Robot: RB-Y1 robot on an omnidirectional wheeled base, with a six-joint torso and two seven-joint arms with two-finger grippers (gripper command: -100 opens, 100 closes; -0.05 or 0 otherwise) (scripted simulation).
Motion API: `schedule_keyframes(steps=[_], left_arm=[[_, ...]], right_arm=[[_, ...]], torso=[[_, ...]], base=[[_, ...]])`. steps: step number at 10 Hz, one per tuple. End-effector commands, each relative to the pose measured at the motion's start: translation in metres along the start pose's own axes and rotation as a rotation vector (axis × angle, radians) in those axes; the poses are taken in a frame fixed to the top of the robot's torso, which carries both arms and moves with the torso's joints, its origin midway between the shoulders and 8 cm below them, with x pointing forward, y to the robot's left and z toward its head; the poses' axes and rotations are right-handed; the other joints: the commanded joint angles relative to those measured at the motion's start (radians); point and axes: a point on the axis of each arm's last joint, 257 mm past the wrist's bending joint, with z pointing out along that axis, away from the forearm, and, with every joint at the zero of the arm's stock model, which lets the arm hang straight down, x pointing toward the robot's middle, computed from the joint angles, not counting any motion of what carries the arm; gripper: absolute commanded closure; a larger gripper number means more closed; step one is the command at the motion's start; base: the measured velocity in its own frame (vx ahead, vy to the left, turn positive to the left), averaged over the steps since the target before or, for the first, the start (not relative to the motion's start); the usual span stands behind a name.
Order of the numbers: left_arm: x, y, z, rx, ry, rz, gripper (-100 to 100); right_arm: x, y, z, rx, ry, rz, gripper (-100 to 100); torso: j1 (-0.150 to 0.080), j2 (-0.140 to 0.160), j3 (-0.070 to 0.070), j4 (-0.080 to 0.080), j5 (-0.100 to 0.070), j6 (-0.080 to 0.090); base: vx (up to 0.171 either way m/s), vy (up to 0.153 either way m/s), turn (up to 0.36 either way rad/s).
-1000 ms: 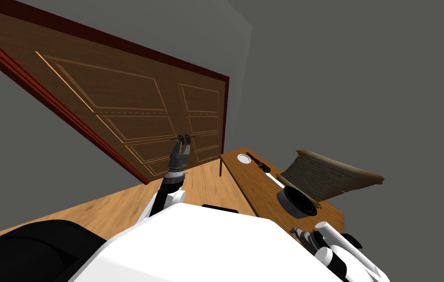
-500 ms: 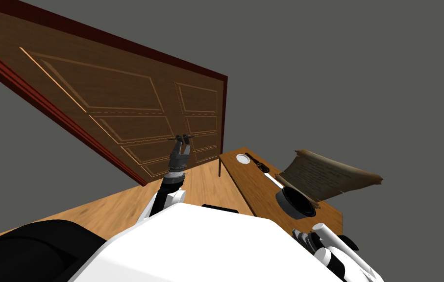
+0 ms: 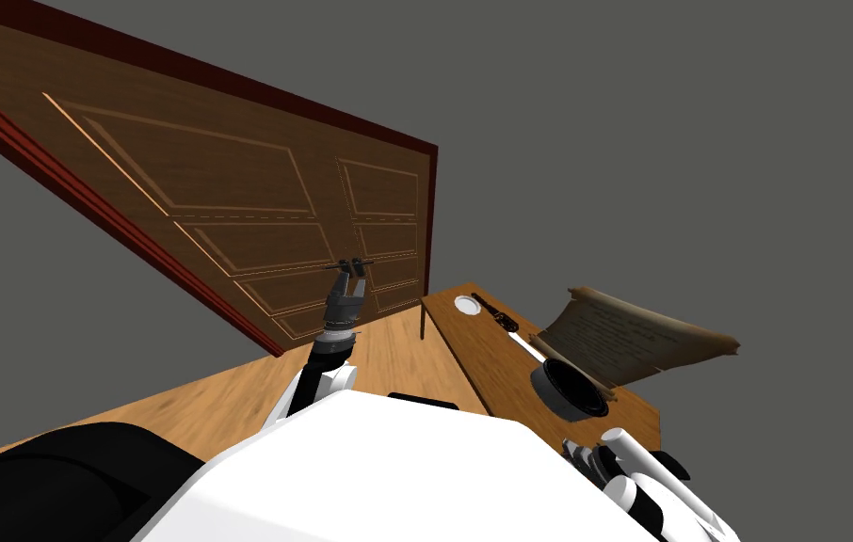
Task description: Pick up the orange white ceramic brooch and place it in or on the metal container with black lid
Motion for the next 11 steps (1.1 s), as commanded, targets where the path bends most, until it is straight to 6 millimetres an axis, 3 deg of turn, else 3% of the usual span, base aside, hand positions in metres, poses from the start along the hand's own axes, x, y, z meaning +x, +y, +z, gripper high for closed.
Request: schedule_keyframes(steps=[1,3,4,5,11], left_arm=[[0.0,0.0,0.0,0.0,0.0,0.0,0],[0.0,0.0,0.0,0.0,0.0,0.0,0],[0.0,0.0,0.0,0.0,0.0,0.0,0],[0.0,0.0,0.0,0.0,0.0,0.0,0],[0.0,0.0,0.0,0.0,0.0,0.0,0]], right_arm=[[0.005,0.001,-0.008,0.0,-0.003,0.007,100],[0.008,0.001,-0.01,0.0,0.0,0.009,100],[0.009,0.001,-0.011,0.0,-0.002,0.009,0],[0.015,-0.002,-0.019,0.006,-0.012,0.03,100],[0.029,-0.01,-0.049,0.032,-0.067,0.122,100]], torso=[[0.0,0.0,0.0,0.0,0.0,0.0],[0.002,0.002,0.001,0.0,0.001,0.001],[0.001,0.001,0.0,0.0,0.0,0.001],[-0.001,0.0,0.0,0.0,0.0,0.001],[-0.002,0.004,0.002,0.001,0.0,0.001]], base=[[-0.039,0.037,0.053],[-0.032,0.032,0.021],[0.0,0.0,0.0],[-0.055,0.0,0.129],[-0.084,-0.019,0.143]])
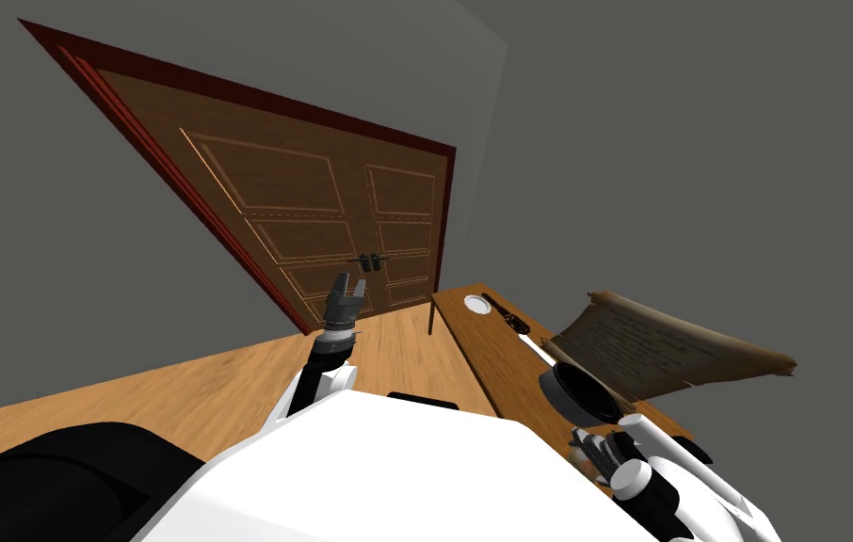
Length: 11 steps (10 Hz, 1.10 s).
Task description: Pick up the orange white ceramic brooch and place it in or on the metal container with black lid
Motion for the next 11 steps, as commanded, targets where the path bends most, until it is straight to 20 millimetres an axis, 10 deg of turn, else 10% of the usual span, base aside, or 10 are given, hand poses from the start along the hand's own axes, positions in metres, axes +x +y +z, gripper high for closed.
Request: schedule_keyframes(steps=[1,11], left_arm=[[0.0,0.0,0.0,0.0,0.0,0.0,0],[0.0,0.0,0.0,0.0,0.0,0.0,0]], right_arm=[[0.002,-0.001,-0.011,0.006,-0.016,0.03,100],[0.029,0.007,-0.081,0.025,-0.067,0.199,100]], torso=[[0.0,0.0,0.0,0.0,0.0,0.0],[-0.001,-0.003,-0.002,-0.001,0.0,0.0]], base=[[-0.084,-0.029,0.148],[-0.05,-0.028,0.144]])
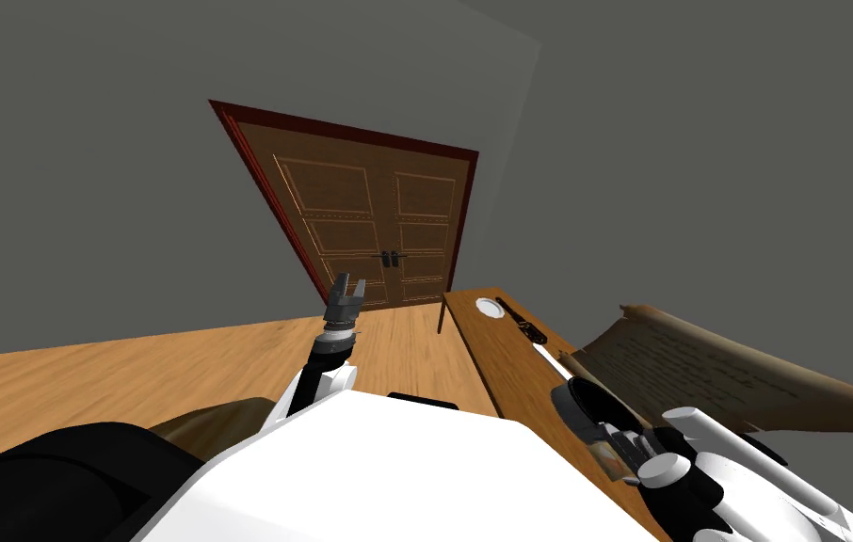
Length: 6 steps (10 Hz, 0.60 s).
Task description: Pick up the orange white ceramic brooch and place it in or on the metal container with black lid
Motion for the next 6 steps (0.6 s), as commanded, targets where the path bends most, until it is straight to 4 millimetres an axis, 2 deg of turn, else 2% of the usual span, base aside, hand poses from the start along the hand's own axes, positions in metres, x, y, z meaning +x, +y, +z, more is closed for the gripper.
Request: schedule_keyframes(steps=[1,2,4,6], left_arm=[[0.0,0.0,0.0,0.0,0.0,0.0,0],[0.0,0.0,0.0,0.0,0.0,0.0,0],[0.0,0.0,0.0,0.0,0.0,0.0,0],[0.0,0.0,0.0,0.0,0.0,0.0,0]], right_arm=[[0.004,0.003,-0.013,0.001,-0.003,0.026,100],[0.007,0.005,-0.02,0.001,-0.002,0.039,100],[0.007,0.005,-0.02,0.001,-0.002,0.039,100],[0.016,0.011,-0.041,0.001,0.008,0.073,100]], torso=[[0.0,0.0,0.0,0.0,0.0,0.0],[0.0,0.0,0.0,0.0,0.0,0.001],[0.0,-0.001,-0.001,0.0,-0.001,0.001],[0.001,-0.002,-0.001,0.0,0.0,0.0]], base=[[-0.02,-0.025,0.106],[-0.014,-0.025,0.178],[-0.003,-0.014,0.017],[0.002,-0.02,0.172]])
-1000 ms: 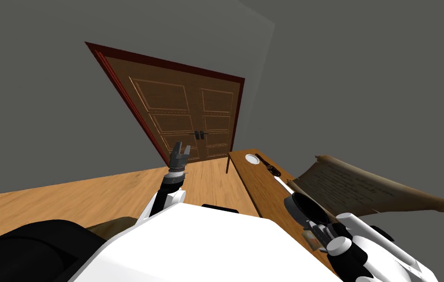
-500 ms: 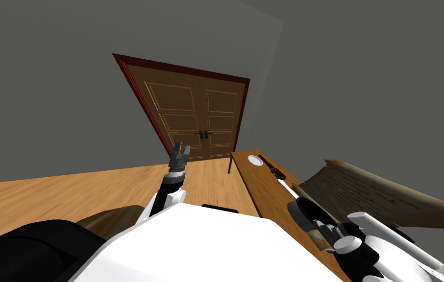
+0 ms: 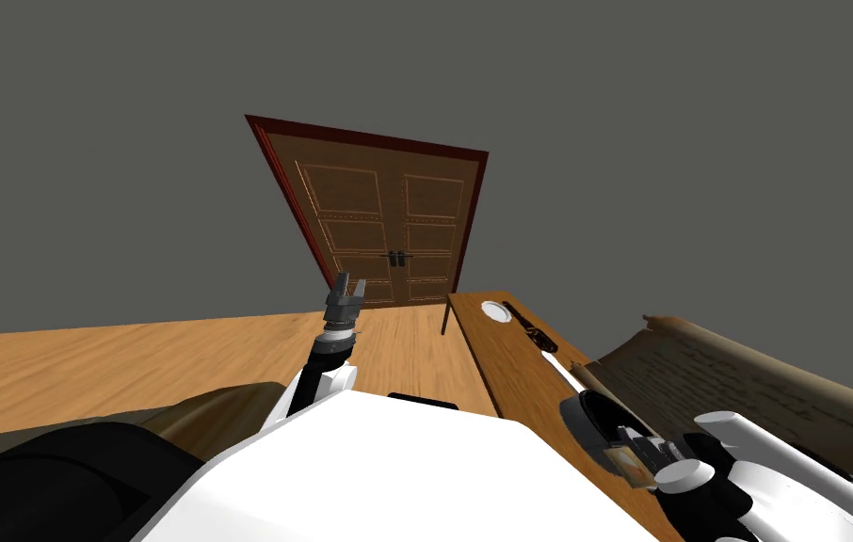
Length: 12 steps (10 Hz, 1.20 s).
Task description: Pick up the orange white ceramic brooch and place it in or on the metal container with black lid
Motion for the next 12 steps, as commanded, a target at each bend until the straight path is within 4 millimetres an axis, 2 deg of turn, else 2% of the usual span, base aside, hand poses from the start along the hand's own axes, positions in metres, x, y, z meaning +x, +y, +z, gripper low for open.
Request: schedule_keyframes(steps=[1,2,4,6,7,8,12], left_arm=[[0.0,0.0,0.0,0.0,0.0,0.0,0],[0.0,0.0,0.0,0.0,0.0,0.0,0],[0.0,0.0,0.0,0.0,0.0,0.0,0],[0.0,0.0,0.0,0.0,0.0,0.0,0],[0.0,0.0,0.0,0.0,0.0,0.0,0],[0.0,0.0,0.0,0.0,0.0,0.0,0],[0.0,0.0,0.0,0.0,0.0,0.0,0]], right_arm=[[0.009,0.004,-0.017,-0.001,0.011,0.027,100],[0.012,0.007,-0.023,-0.002,0.017,0.036,100],[0.029,0.025,-0.051,-0.016,0.061,0.072,100],[0.038,0.036,-0.065,-0.023,0.094,0.088,100],[0.033,0.031,-0.061,-0.02,0.079,0.081,100],[0.036,0.031,-0.063,-0.02,0.085,0.082,-100],[0.036,0.031,-0.063,-0.02,0.086,0.082,-100]], torso=[[0.0,0.0,0.0,0.0,0.0,0.0],[-0.002,-0.001,-0.001,0.0,0.0,0.0],[-0.004,-0.004,-0.002,-0.001,0.0,0.0],[-0.005,-0.005,-0.003,-0.002,-0.001,0.001],[-0.005,-0.006,-0.004,-0.002,-0.001,0.001],[-0.002,-0.004,-0.003,-0.002,-0.002,0.001],[0.002,0.0,-0.001,-0.001,-0.001,0.001]], base=[[0.018,-0.054,0.184],[0.035,-0.068,0.133],[0.07,-0.096,0.195],[0.075,-0.093,0.093],[0.039,-0.05,0.022],[0.007,-0.011,0.001],[0.0,0.0,0.0]])
